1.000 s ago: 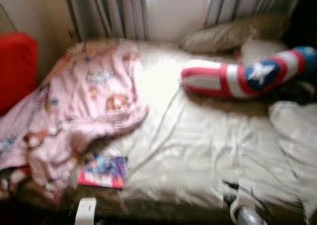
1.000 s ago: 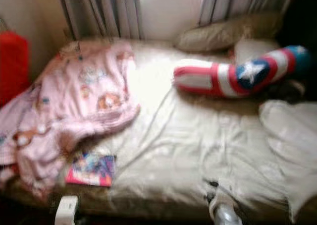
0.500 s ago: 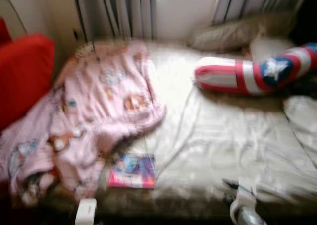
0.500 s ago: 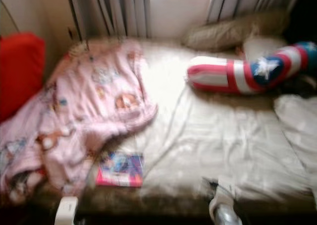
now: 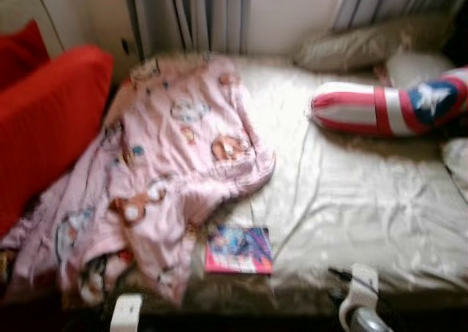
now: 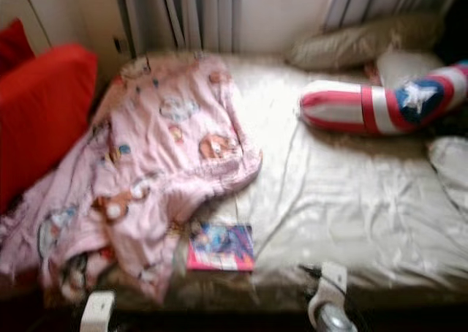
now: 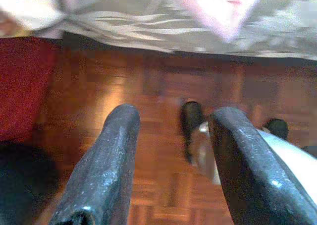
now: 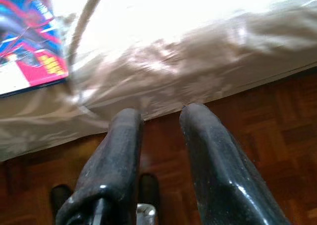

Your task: Clean up the room

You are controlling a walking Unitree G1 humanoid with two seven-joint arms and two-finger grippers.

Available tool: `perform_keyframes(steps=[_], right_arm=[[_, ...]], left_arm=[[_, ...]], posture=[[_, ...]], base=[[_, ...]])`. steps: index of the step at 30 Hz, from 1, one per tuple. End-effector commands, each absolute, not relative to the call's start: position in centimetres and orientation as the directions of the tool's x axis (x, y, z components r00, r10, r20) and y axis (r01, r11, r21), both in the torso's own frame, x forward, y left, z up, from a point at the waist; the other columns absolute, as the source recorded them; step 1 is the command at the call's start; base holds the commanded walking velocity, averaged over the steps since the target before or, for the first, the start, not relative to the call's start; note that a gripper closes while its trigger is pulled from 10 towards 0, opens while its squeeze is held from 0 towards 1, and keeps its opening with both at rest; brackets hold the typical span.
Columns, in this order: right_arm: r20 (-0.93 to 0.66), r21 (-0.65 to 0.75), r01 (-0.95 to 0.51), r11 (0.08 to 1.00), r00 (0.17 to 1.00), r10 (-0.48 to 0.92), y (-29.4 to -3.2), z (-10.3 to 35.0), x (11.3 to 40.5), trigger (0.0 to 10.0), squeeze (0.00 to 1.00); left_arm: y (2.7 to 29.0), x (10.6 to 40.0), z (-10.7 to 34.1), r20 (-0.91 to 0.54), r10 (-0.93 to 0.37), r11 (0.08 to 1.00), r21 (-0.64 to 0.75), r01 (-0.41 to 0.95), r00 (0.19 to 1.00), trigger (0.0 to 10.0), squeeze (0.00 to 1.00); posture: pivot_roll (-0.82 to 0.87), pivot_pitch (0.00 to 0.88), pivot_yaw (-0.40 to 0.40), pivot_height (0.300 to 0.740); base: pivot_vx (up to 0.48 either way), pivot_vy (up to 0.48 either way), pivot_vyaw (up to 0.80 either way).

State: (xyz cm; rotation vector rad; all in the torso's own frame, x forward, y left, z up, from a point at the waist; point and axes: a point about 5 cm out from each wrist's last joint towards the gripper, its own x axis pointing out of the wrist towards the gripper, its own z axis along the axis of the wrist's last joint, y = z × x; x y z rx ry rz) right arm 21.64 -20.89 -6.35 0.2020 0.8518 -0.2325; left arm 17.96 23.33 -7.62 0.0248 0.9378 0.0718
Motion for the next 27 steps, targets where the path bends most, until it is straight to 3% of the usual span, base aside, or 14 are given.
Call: perform_keyframes(steps=[1, 17, 20, 27], right_arm=[[-0.771, 0.058, 0.279, 0.959, 0.623, -0.134, -21.6, -6.6, 21.0, 10.0, 0.00], [-0.771, 0.053, 0.211, 0.976, 0.630, -0.095, -21.2, -6.7, 20.9, 10.0, 0.00], [-0.765, 0.052, 0.183, 0.982, 0.639, -0.079, -21.5, -6.7, 20.7, 10.0, 0.00], [-0.768, 0.056, 0.214, 0.975, 0.634, -0.095, -22.3, -6.9, 20.0, 10.0, 0.00]], left_arm=[[22.7, 17.6, -8.0, -0.816, 0.056, 0.998, 0.043, -0.036, 0.576, 10.0, 0.00], [23.2, 17.2, -8.0, -0.821, 0.072, 0.997, 0.055, -0.047, 0.566, 10.0, 0.00], [23.1, 16.9, -8.2, -0.821, 0.070, 0.997, 0.050, -0.051, 0.566, 10.0, 0.00], [22.8, 16.3, -8.5, -0.824, 0.060, 0.998, 0.035, -0.055, 0.564, 10.0, 0.00]], posture=[[0.00, 0.079, -0.018, 0.740], [0.02, 0.106, 0.001, 0.740], [0.02, 0.123, -0.018, 0.740], [0.01, 0.143, -0.039, 0.740]], base=[[0.000, 0.000, 0.00], [0.000, 0.000, 0.00], [0.000, 0.480, 0.00], [0.000, 0.041, 0.39]])
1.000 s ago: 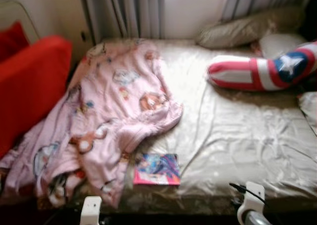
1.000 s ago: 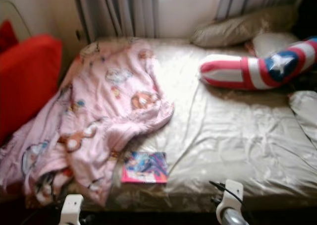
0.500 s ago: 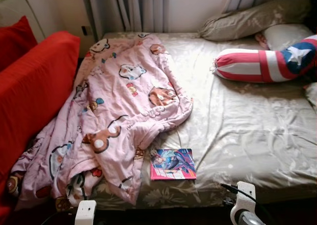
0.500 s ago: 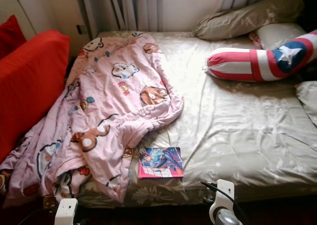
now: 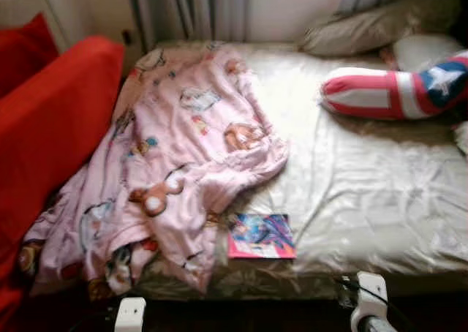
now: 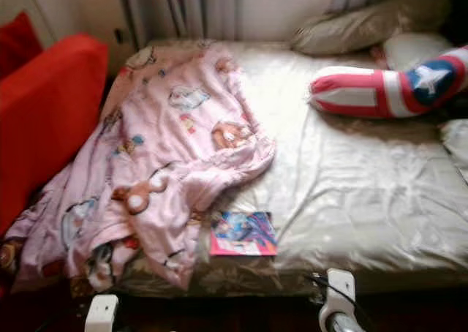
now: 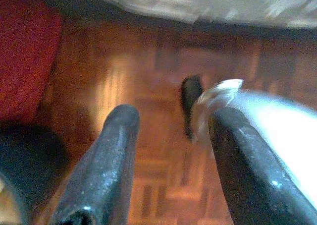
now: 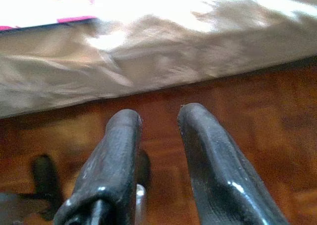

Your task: Clean up the room

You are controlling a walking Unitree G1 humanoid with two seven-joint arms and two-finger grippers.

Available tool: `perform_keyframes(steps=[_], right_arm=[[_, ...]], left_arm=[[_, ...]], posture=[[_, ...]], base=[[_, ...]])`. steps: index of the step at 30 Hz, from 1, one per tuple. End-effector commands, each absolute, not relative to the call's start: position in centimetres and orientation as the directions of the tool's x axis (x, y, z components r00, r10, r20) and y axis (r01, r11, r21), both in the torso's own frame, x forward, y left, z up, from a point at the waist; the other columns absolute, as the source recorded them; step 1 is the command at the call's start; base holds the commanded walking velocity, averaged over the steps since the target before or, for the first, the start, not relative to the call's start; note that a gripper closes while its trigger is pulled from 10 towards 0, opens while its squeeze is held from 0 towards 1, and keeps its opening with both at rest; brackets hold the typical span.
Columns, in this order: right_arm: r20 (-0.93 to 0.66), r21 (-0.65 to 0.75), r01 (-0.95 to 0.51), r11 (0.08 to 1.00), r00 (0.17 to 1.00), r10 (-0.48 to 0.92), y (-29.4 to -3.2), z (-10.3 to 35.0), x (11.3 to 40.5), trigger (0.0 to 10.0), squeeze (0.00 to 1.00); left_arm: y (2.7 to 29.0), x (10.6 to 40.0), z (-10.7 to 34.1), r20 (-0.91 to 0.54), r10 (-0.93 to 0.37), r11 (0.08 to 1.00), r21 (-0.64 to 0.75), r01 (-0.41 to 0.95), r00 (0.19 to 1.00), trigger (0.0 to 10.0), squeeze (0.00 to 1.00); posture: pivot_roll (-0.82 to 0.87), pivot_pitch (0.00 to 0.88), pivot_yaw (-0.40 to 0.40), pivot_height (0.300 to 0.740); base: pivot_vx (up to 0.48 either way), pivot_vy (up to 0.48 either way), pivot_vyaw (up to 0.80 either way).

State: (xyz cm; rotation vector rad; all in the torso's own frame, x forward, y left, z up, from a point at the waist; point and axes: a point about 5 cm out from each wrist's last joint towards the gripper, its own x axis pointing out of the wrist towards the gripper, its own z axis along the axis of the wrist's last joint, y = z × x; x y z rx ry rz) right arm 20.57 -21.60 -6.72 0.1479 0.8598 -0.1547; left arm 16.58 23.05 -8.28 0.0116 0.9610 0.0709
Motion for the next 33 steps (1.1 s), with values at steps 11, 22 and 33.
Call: perform_keyframes(steps=[11, 22, 33], right_arm=[[-0.766, 0.070, 0.253, 0.965, 0.633, -0.111, -22.5, -7.3, 19.1, 10.0, 0.00], [-0.766, 0.090, 0.266, 0.960, 0.635, -0.104, -22.4, -7.6, 18.4, 10.0, 0.00], [-0.761, 0.096, 0.222, 0.970, 0.645, -0.072, -22.4, -7.4, 18.8, 10.0, 0.00]], left_arm=[[22.7, 15.6, -8.7, -0.821, 0.052, 0.996, 0.006, -0.083, 0.568, 10.0, 0.00], [22.8, 15.0, -8.9, -0.821, 0.052, 0.995, -0.004, -0.097, 0.568, 10.0, 0.00], [22.8, 15.2, -8.8, -0.815, 0.051, 0.994, -0.012, -0.105, 0.577, 10.0, 0.00]], posture=[[0.01, 0.136, -0.039, 0.740], [0.00, 0.116, -0.033, 0.740], [0.01, 0.163, -0.044, 0.740]], base=[[0.000, 0.000, 0.00], [0.000, 0.000, 0.00], [0.000, 0.000, 0.15]])
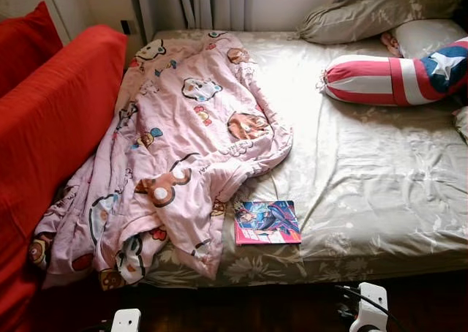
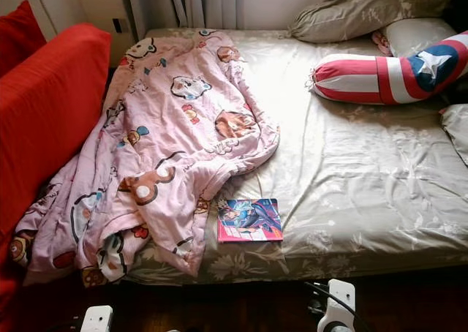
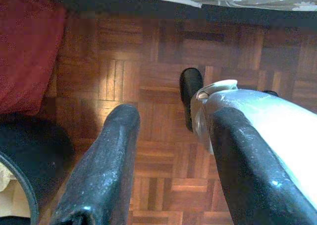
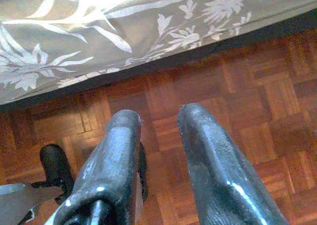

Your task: Clean up the room

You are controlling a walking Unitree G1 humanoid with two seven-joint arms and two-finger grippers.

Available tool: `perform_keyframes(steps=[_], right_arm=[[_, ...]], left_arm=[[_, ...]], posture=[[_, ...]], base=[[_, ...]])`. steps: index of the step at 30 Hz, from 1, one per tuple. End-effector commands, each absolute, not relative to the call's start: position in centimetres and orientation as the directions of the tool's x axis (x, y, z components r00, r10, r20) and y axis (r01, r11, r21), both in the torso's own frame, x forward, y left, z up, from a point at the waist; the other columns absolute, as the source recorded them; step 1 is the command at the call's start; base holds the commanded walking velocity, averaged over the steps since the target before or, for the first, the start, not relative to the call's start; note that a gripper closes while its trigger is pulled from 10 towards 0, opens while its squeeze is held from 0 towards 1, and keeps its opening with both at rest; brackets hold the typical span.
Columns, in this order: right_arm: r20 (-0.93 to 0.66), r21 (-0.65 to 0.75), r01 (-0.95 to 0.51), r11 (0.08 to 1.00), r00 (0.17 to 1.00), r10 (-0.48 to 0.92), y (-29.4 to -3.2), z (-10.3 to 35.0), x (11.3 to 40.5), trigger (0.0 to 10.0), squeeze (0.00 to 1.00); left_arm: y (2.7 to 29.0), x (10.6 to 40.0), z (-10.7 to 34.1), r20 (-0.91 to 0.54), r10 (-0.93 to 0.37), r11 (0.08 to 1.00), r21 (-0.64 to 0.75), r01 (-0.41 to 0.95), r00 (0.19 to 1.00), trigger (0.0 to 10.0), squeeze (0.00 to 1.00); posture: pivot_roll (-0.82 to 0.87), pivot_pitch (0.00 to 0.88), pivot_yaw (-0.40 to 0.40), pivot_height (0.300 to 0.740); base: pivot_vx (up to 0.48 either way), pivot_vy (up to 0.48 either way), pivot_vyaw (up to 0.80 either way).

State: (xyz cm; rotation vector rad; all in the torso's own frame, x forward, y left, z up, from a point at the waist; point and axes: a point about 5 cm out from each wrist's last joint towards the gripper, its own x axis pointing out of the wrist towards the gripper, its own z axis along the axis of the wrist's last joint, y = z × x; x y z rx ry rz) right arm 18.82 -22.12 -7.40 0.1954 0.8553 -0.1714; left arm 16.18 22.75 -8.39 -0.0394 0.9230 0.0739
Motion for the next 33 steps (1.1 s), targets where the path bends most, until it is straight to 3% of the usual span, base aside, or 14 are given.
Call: perform_keyframes(steps=[1, 18, 33], right_arm=[[-0.757, 0.103, 0.218, 0.971, 0.650, -0.066, -22.34, -7.30, 18.86, 10.0, 0.00], [-0.755, 0.110, 0.253, 0.961, 0.650, -0.084, -22.47, -7.31, 18.78, 10.0, 0.00], [-0.754, 0.122, 0.254, 0.959, 0.652, -0.077, -22.30, -7.29, 18.91, 10.0, 0.00]], left_arm=[[22.87, 15.30, -8.74, -0.813, 0.054, 0.994, -0.013, -0.112, 0.580, 10.0, 0.00], [22.89, 15.29, -8.73, -0.811, 0.050, 0.994, -0.019, -0.111, 0.582, 10.0, 0.00], [22.94, 15.41, -8.67, -0.810, 0.044, 0.994, -0.022, -0.106, 0.584, 10.0, 0.00]], posture=[[0.01, 0.168, -0.045, 0.740], [0.02, 0.209, -0.049, 0.740], [0.02, 0.212, -0.040, 0.740]], base=[[0.000, 0.000, 0.80], [0.000, 0.000, 0.09], [0.265, 0.000, 0.16]])
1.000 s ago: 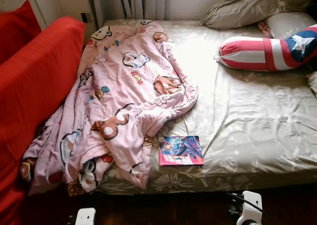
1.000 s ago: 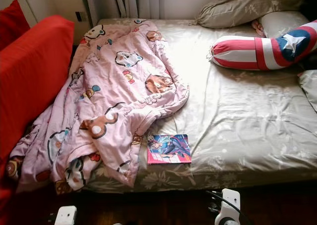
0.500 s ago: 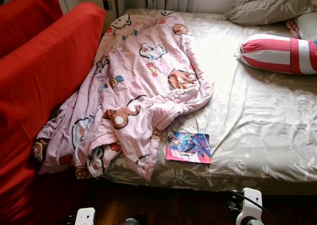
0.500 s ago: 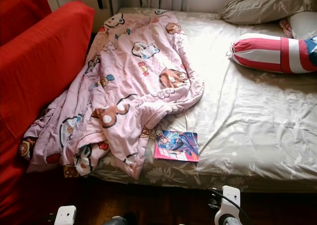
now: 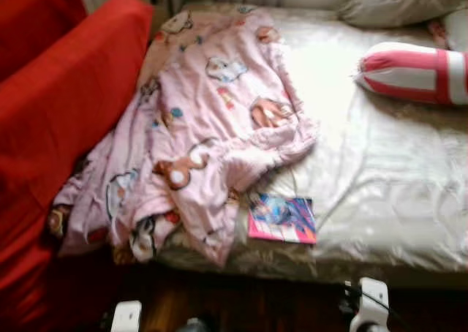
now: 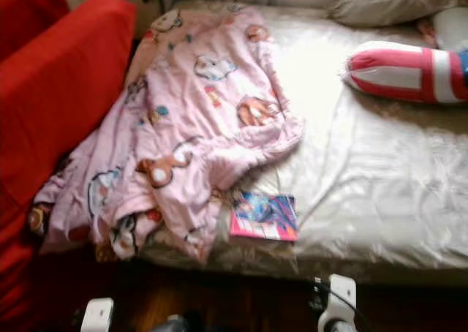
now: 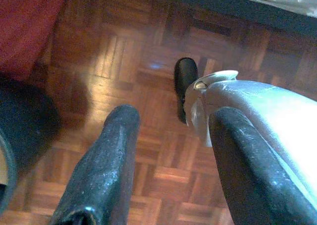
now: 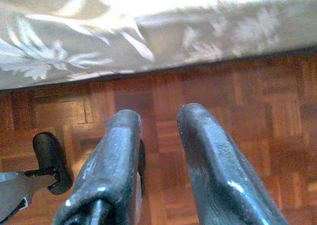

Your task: Clean up the room

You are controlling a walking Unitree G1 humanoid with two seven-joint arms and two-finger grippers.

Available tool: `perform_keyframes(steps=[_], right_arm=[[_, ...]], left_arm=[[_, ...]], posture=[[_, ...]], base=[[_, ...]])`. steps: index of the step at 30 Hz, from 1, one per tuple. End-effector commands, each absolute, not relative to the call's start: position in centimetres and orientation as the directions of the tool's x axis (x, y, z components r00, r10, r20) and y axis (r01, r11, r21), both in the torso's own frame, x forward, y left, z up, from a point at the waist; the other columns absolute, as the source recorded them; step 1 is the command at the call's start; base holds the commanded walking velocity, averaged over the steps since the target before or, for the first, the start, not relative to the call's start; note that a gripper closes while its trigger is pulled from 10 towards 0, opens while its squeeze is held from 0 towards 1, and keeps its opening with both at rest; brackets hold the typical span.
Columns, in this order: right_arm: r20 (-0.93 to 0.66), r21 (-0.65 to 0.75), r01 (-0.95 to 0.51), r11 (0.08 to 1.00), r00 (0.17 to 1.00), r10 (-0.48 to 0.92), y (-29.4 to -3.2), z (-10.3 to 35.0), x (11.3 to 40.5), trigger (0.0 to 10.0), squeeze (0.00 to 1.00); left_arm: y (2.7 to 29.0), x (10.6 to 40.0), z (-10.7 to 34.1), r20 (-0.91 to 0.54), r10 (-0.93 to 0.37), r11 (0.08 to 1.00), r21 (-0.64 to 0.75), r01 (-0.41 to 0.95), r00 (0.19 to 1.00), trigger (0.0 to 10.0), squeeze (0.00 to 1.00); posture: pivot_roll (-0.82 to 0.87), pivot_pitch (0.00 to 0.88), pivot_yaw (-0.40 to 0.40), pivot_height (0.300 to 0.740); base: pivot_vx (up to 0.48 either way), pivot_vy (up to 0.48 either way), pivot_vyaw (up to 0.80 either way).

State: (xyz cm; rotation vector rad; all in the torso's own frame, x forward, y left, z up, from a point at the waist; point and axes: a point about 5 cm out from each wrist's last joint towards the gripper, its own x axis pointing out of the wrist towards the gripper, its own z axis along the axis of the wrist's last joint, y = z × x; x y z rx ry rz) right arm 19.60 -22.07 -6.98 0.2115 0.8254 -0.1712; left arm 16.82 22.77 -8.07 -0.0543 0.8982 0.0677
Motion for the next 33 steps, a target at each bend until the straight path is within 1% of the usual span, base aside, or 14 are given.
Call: perform_keyframes(steps=[1, 7, 17, 21, 22, 26, 29, 30, 31, 32, 33], right_arm=[[-0.754, 0.125, 0.260, 0.957, 0.652, -0.078, -22.3, -7.3, 18.9, 10.0, 0.00], [-0.750, 0.129, 0.268, 0.955, 0.656, -0.083, -22.3, -7.3, 19.0, 10.0, 0.00], [-0.718, 0.123, 0.274, 0.954, 0.688, -0.105, -22.5, -7.1, 19.0, 10.0, 0.00], [-0.646, 0.144, 0.246, 0.958, 0.757, -0.098, -22.5, -6.5, 19.2, 10.0, 0.00], [-0.646, 0.144, 0.246, 0.958, 0.757, -0.098, -22.5, -6.5, 19.2, 10.0, 0.00], [-0.572, 0.148, 0.234, 0.961, 0.813, -0.110, -22.7, -6.0, 19.3, 10.0, 0.00], [-0.554, 0.147, 0.232, 0.962, 0.825, -0.114, -22.8, -5.9, 19.3, 10.0, 0.00], [-0.546, 0.148, 0.231, 0.962, 0.830, -0.115, -22.8, -5.9, 19.2, 10.0, 0.00], [-0.496, 0.145, 0.217, 0.965, 0.860, -0.119, -22.8, -5.0, 20.5, 10.0, 0.00], [-0.432, 0.146, 0.204, 0.968, 0.893, -0.123, -22.9, -3.9, 21.8, 10.0, 0.00], [-0.374, 0.150, 0.192, 0.970, 0.919, -0.124, -23.0, -2.9, 22.8, 10.0, 0.00]], left_arm=[[22.9, 15.4, -8.7, -0.810, 0.044, 0.994, -0.023, -0.106, 0.584, 10.0, 0.00], [22.9, 15.5, -8.6, -0.809, 0.044, 0.994, -0.023, -0.106, 0.586, 10.0, 0.00], [22.8, 15.5, -8.5, -0.783, 0.051, 0.988, -0.050, -0.145, 0.620, 10.0, 0.00], [22.8, 15.6, -8.3, -0.745, 0.062, 0.984, -0.065, -0.164, 0.664, 10.0, 0.00], [22.8, 15.6, -8.3, -0.745, 0.062, 0.984, -0.065, -0.164, 0.664, 10.0, 0.00], [22.9, 15.7, -8.0, -0.692, 0.089, 0.975, -0.086, -0.204, 0.717, 10.0, 0.00], [22.8, 15.7, -7.9, -0.673, 0.095, 0.976, -0.084, -0.203, 0.734, 10.0, 0.00], [22.8, 15.7, -7.8, -0.664, 0.095, 0.975, -0.087, -0.202, 0.741, 10.0, 0.00], [22.8, 16.3, -7.4, -0.629, 0.090, 0.978, -0.091, -0.189, 0.772, 10.0, 0.00], [23.2, 19.6, -4.9, -0.479, 0.080, 0.986, -0.089, -0.139, 0.874, 10.0, 0.00], [23.3, 21.9, -2.6, -0.349, 0.066, 0.992, -0.078, -0.099, 0.935, 10.0, 0.00]], posture=[[0.02, 0.212, -0.039, 0.740], [0.02, 0.208, -0.039, 0.740], [0.02, 0.198, -0.043, 0.740], [0.02, 0.188, -0.045, 0.740], [0.02, 0.188, -0.045, 0.740], [0.02, 0.166, -0.048, 0.740], [0.02, 0.151, -0.050, 0.740], [0.03, 0.129, -0.049, 0.740], [0.02, 0.110, -0.048, 0.740], [0.02, 0.093, -0.047, 0.740], [0.02, 0.083, -0.046, 0.740]], base=[[0.285, 0.000, 0.00], [0.286, 0.000, 0.00], [0.000, 0.000, 0.00], [0.000, 0.000, 0.00], [0.000, 0.000, 0.00], [0.000, 0.000, 0.00], [0.000, 0.000, 0.00], [0.000, 0.000, 0.00], [0.000, 0.000, 0.00], [0.000, 0.000, 0.00], [0.000, 0.000, 0.00]])
